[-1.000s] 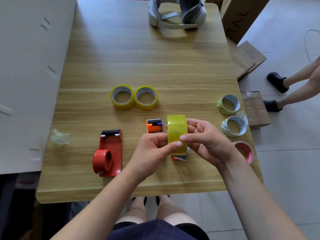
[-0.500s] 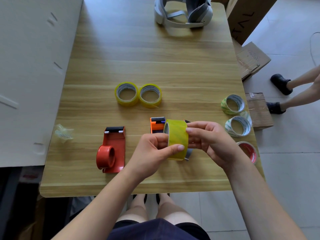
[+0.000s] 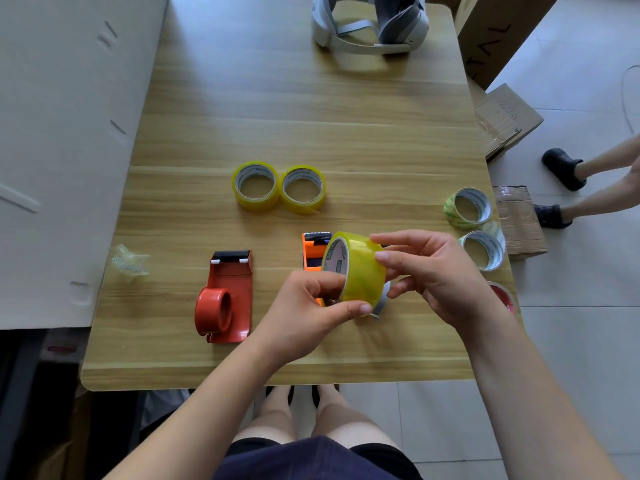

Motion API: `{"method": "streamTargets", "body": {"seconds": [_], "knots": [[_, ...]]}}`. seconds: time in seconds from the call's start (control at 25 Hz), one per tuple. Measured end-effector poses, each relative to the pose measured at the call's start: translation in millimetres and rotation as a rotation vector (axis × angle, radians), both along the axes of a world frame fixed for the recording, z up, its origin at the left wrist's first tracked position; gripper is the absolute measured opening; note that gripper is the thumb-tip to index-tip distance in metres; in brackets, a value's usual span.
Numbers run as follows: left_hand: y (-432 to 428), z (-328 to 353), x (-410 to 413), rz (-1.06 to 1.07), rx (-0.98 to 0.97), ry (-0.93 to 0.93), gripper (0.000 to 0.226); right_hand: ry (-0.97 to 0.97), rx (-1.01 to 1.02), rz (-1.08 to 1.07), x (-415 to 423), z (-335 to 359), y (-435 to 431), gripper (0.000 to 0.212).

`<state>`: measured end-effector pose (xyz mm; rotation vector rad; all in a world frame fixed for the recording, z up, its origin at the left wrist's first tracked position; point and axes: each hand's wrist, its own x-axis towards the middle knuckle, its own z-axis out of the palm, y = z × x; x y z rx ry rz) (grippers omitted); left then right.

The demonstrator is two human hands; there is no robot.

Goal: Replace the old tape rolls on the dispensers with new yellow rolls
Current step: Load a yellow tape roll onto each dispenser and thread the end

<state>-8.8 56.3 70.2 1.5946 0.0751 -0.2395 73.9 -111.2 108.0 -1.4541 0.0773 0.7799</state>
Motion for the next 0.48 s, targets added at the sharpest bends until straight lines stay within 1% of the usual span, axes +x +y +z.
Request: {"method": "streamTargets", "body": {"seconds": [0.16,0.24,0.28,0.4,0.48], "knots": [[-1.8,-1.3,-2.2,-0.029,0.019,-0.001,0.033,0.015,-0.032,0.022,2.1,0.2,-2.1,0.029],[-2.3,-1.9,-2.8,-0.032,0.024,0.002,0.035,0.018,-0.036,0.033,2.6,0.8,-2.4,0.024],[-2.1,-1.8,-3.2,-0.026,0.029,0.003,0.033,0.012,-0.034,0.035,2.6,1.2,-2.4,0.022],[-1.9,0.6,-3.7,-0.014,0.014,0.001,0.017,-0.012,-0.011,0.033,1.6,3.7,-2.2,0.02],[-2.2,3.3,-4.6,-0.009,0.0,-0.002,0.015,-0.025,0.012,0.024,0.8,4.1,-2.4,0.02]]}}
